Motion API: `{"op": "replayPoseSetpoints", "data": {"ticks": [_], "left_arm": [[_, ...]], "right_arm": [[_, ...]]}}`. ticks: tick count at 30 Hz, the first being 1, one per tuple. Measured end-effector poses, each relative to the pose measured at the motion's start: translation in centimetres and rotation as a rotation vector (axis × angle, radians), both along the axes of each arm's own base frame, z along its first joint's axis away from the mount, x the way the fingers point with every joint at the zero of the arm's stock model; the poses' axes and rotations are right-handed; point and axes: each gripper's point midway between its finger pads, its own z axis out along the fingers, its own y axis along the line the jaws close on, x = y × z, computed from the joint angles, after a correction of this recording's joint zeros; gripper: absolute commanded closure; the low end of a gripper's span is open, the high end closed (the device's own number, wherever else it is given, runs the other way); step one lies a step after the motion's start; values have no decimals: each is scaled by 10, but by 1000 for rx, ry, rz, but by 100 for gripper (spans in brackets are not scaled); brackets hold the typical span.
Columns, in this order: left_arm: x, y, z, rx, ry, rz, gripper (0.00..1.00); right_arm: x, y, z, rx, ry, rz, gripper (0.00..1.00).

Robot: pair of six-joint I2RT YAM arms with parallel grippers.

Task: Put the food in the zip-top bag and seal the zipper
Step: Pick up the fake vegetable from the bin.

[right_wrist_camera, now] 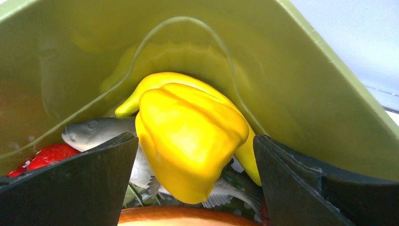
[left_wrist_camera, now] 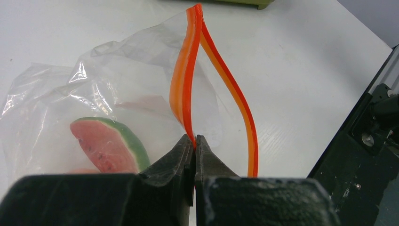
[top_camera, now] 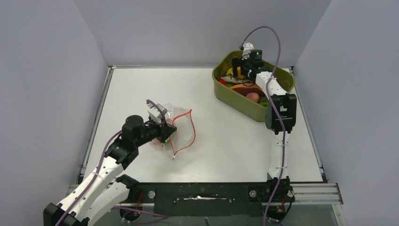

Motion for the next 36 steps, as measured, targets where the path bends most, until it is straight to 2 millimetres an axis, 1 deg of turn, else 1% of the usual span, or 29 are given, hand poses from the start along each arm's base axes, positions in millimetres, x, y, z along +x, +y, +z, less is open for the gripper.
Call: {"op": "replayPoseSetpoints", "data": {"ticks": [2,5,9,15,18,22,28,32,36], "left_arm": [[0,0,0,0,0,0,100],[0,0,0,1,-1,1,100],[1,0,-3,7,7,3,100],[4,1,-7,18,18,11,100],[4,1,-8,22,14,16,100],[6,2,-8,26,11,22,100],[6,3,-8,27,10,26,100],[7,4,-8,29,9,34,100],[8,4,-10,33,15,33,100]], "right_arm": [[4,0,-4,0,-6,1,2],[5,1,-17,1,7,2,2],[9,2,-16,-3,-12,10,0],[10,2,-15,-29,-26,34,12],[11,1,-16,-32,-37,35,20],[10,1,-11,-28,-49,33,23],[-4,-1,-6,-28,-49,30,33],[-12,-3,2,-26,-49,18,40],[-25,-7,13,-16,-48,-11,43]]}}
